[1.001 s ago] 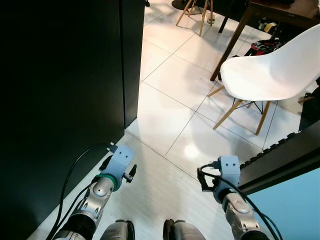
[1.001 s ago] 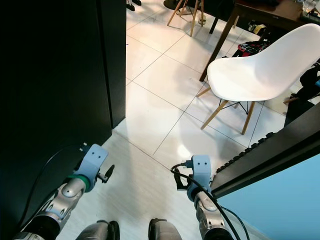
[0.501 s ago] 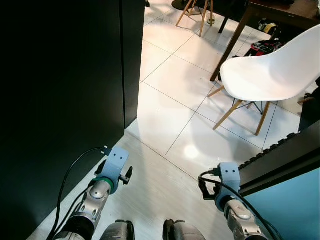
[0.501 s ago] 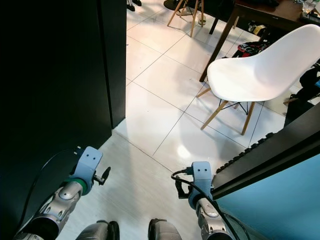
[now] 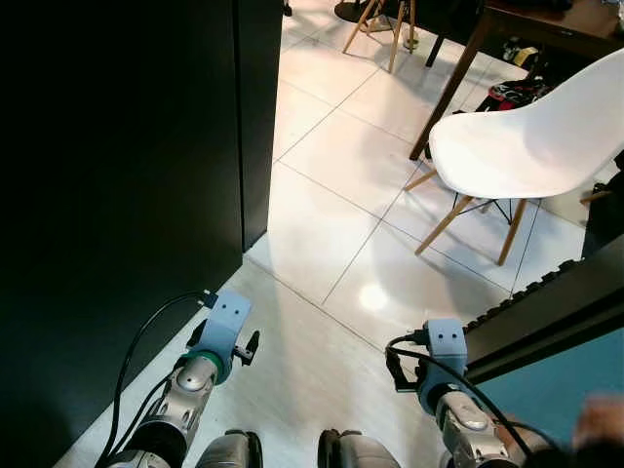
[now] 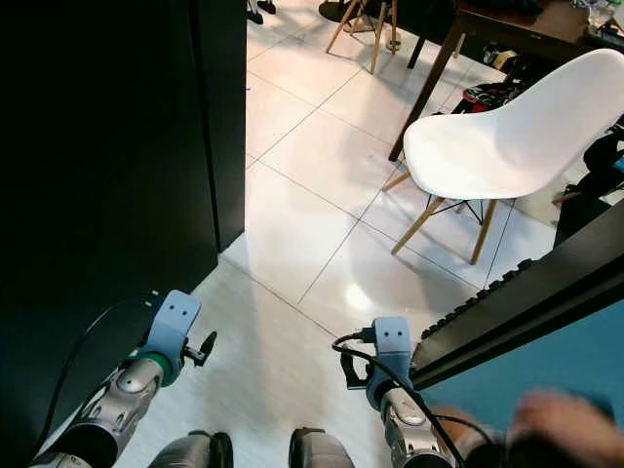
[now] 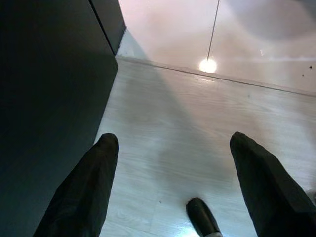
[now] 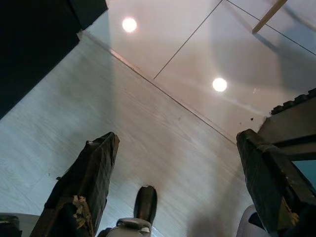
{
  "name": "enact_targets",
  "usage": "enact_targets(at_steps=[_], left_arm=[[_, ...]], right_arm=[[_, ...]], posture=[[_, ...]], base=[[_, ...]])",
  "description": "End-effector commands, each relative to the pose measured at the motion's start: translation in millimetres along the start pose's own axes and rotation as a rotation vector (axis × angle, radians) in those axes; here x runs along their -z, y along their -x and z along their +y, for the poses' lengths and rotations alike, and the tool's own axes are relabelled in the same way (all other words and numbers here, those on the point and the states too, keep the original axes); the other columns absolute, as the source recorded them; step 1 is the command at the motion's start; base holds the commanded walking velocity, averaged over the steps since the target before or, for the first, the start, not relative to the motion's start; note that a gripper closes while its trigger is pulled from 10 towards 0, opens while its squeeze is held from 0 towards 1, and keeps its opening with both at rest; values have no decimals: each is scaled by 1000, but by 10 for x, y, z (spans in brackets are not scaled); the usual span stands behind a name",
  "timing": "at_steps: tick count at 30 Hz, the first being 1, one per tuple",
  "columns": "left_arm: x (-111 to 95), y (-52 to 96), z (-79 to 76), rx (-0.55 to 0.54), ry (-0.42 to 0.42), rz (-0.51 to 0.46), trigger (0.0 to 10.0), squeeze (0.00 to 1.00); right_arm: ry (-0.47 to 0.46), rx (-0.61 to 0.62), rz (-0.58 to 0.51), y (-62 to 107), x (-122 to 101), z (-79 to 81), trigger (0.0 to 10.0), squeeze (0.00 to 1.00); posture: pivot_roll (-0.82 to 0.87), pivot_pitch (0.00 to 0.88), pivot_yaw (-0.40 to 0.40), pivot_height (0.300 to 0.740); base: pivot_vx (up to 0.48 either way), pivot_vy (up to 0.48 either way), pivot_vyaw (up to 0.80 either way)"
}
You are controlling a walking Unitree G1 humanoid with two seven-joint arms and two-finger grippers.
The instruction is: Clean up the room
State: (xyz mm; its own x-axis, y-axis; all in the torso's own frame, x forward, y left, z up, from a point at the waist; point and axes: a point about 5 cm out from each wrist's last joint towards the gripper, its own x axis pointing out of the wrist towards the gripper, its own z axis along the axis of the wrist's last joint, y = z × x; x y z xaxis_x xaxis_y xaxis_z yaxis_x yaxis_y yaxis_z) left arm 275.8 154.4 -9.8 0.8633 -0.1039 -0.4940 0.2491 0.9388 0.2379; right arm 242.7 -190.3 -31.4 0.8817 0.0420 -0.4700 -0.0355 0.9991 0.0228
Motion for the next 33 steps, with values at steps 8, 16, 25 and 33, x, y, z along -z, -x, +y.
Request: enact_targets(at_steps=[8, 16, 25, 33], left_arm=[[49, 13, -30, -4, 10, 12, 10000, 0], [46, 9, -26, -15, 13, 8, 10000, 0], [26, 3, -21, -16, 10, 3, 10000, 0], [18, 1, -17, -12, 9, -3, 10000, 0]], right_arm=[[-13, 21, 18, 35, 68, -42, 10000, 0], [-24, 16, -4, 32, 43, -43, 10000, 0], [-23, 15, -6, 28, 41, -27, 10000, 0], [-29, 22, -9, 27, 40, -30, 10000, 0]], posture=[[7, 41, -32, 721], [7, 48, -31, 721], [10, 53, -29, 721], [12, 54, -25, 721]], base=[[0, 0, 0], [0, 0, 0], [0, 0, 0], [-197, 0, 0]])
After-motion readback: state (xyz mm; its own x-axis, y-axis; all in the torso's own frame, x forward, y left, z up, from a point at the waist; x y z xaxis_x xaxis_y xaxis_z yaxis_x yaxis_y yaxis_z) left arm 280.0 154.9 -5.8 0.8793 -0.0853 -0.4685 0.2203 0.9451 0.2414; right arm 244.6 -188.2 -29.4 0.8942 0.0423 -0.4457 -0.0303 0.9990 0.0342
